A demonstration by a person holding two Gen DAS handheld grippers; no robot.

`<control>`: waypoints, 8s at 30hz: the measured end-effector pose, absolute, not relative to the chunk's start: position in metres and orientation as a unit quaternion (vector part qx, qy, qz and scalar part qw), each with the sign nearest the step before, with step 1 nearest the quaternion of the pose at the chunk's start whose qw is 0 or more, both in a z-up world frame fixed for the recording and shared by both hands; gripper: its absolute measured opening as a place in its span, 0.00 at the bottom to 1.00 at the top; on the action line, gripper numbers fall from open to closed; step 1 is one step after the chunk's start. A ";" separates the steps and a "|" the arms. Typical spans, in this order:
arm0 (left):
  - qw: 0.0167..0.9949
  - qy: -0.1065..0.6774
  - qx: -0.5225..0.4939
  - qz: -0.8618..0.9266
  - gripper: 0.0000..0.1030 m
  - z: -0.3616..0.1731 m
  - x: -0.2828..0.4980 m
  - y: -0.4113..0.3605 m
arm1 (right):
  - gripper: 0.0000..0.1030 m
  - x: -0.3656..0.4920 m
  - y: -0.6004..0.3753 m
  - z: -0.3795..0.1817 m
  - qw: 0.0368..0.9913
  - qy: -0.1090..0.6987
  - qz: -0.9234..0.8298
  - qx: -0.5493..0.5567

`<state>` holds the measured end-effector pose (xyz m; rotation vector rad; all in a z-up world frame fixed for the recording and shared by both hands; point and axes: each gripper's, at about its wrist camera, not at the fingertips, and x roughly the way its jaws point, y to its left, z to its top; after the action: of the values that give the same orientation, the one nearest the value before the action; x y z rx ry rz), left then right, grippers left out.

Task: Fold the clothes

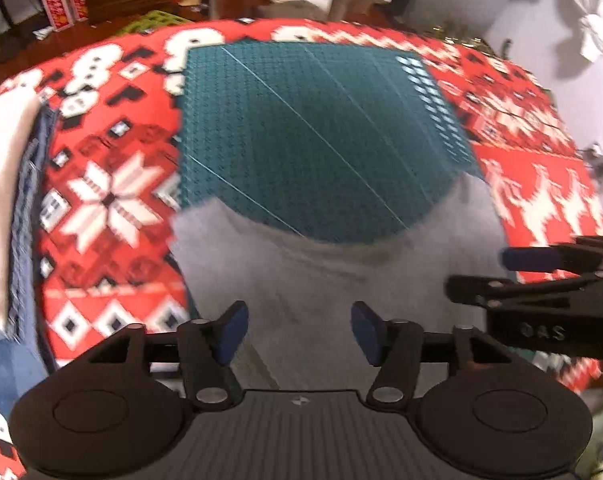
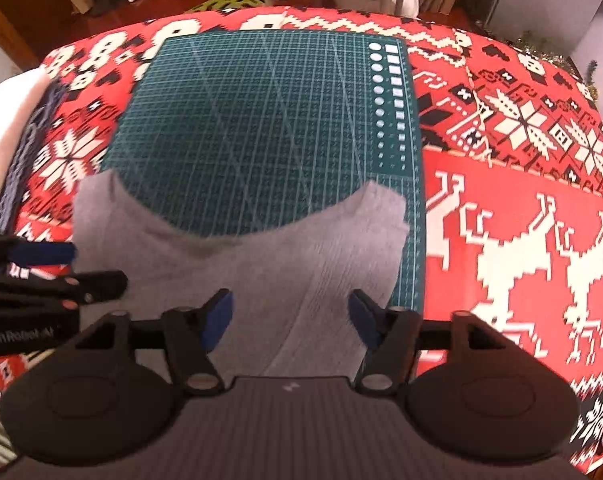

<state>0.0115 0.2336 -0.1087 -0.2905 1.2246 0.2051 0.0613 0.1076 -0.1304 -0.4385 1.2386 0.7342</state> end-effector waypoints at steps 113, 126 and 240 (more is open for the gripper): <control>0.716 0.658 -0.232 0.030 0.01 -0.149 -0.080 0.182 | 0.00 -0.026 0.051 -0.127 0.623 0.671 0.390 -0.101; 0.712 0.661 -0.237 0.025 0.01 -0.151 -0.083 0.186 | 0.00 -0.036 0.076 -0.163 0.598 0.686 0.399 -0.116; 0.775 0.605 -0.160 -0.093 0.02 -0.143 0.114 0.148 | 0.00 0.161 0.061 -0.176 0.724 0.605 0.330 -0.032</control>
<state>0.1144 0.1482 -0.1431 -0.3454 1.3101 -0.2006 0.1607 0.0613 -0.1765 -0.0710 1.3356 0.7286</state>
